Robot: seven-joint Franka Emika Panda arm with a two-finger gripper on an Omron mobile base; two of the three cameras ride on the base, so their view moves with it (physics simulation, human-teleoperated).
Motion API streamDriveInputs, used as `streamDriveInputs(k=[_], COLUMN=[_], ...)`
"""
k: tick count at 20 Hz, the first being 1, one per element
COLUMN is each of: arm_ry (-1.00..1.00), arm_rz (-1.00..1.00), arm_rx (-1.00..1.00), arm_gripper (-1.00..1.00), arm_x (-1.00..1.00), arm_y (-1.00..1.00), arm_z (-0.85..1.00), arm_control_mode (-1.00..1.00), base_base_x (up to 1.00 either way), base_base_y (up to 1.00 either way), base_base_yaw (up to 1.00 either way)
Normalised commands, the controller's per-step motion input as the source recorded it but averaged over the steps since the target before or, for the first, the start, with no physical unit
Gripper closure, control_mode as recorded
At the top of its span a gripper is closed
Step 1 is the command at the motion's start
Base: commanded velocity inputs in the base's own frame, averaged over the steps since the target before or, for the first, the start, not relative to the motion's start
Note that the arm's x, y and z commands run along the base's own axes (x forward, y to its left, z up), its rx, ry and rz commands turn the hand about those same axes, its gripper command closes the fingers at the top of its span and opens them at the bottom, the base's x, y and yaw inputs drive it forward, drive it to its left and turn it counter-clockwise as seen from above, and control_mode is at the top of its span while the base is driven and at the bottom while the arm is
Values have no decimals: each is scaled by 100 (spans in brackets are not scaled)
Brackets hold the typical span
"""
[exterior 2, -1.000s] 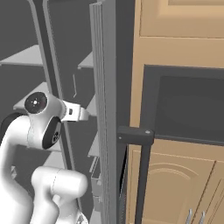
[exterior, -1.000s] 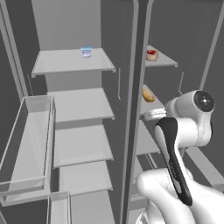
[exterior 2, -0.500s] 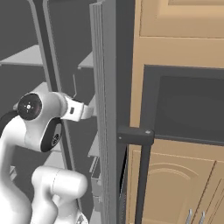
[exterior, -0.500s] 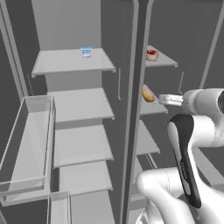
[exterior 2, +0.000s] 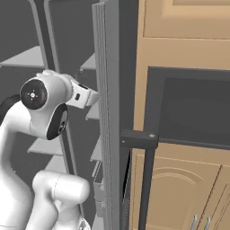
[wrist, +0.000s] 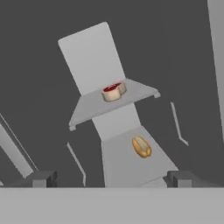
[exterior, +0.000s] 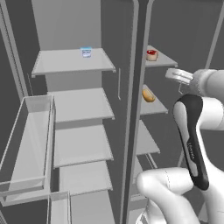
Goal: Pick up the frozen steak from the freezer, place it on any shelf in the fridge, and close the fridge and freezer doors when done.
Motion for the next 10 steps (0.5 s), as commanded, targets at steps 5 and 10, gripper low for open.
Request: streamDriveInputs(k=[5,10], arm_ry=[9,14], arm_rz=[0,1], arm_rx=[1,-1], arm_gripper=[-100,-100], arm_x=[36,16], arm_y=[-3,-10], arm_z=[56,19], arm_control_mode=[-100,-100], base_base_x=[0,0], base_base_y=[0,0], base_base_yaw=[0,0])
